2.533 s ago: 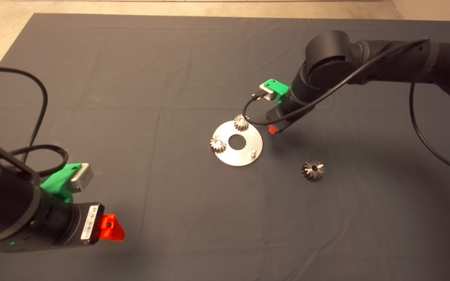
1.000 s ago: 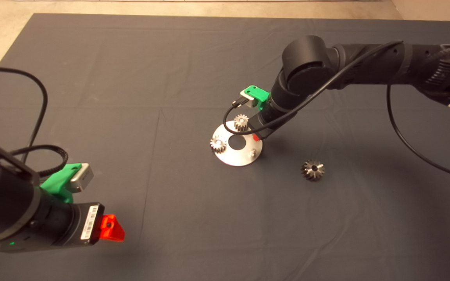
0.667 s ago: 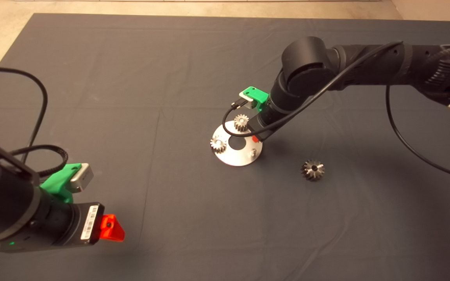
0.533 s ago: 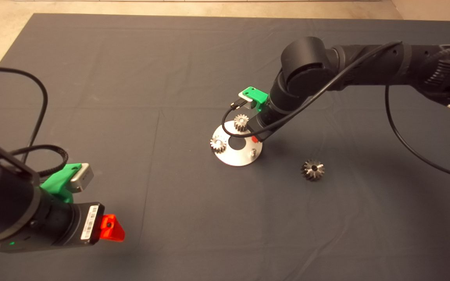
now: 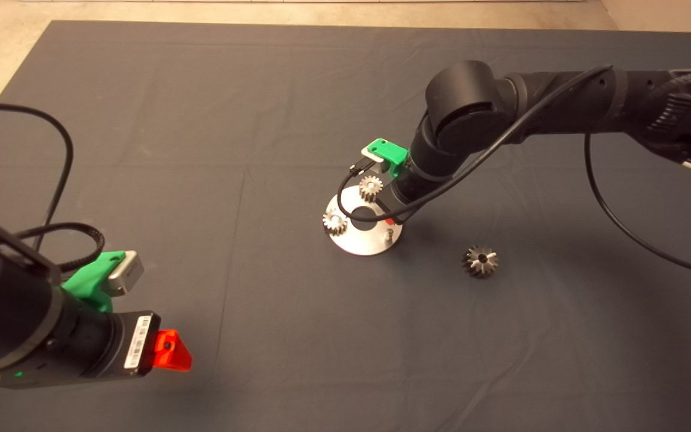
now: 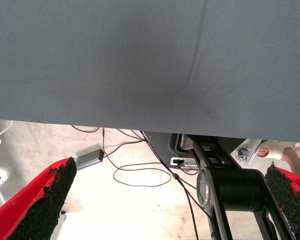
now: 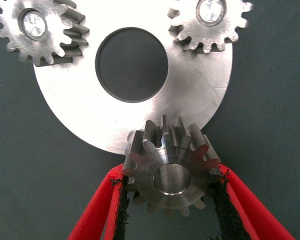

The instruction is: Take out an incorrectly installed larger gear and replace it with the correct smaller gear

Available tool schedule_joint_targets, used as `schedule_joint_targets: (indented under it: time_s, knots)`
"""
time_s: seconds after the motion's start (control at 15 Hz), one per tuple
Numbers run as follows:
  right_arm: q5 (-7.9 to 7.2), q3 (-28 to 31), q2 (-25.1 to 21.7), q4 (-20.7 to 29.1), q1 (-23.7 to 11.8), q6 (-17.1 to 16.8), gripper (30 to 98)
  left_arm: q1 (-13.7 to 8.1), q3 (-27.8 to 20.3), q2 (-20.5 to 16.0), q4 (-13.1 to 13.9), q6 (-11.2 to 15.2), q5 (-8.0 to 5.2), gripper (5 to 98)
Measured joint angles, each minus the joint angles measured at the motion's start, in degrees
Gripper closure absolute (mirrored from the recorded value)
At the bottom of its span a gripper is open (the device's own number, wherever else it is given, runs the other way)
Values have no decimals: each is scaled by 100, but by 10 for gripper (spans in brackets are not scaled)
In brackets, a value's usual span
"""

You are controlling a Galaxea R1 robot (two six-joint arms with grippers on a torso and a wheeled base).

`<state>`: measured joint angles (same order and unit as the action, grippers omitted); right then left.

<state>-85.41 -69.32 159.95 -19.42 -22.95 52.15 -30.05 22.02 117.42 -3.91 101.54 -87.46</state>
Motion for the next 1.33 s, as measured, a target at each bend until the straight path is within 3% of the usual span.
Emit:
schedule_joint_targets:
  time_s: [0.33, 0.87, 1.33]
  knots:
    - [-30, 0, 133, 0, 96, -3, 891, 1, 0, 0, 1, 0, 0, 59]
    - [-211, 72, 116, 0, 216, -8, 891, 65, 0, 0, 4, 0, 0, 59]
    - [-211, 127, 122, 0, 216, -8, 891, 67, 0, 0, 4, 0, 0, 59]
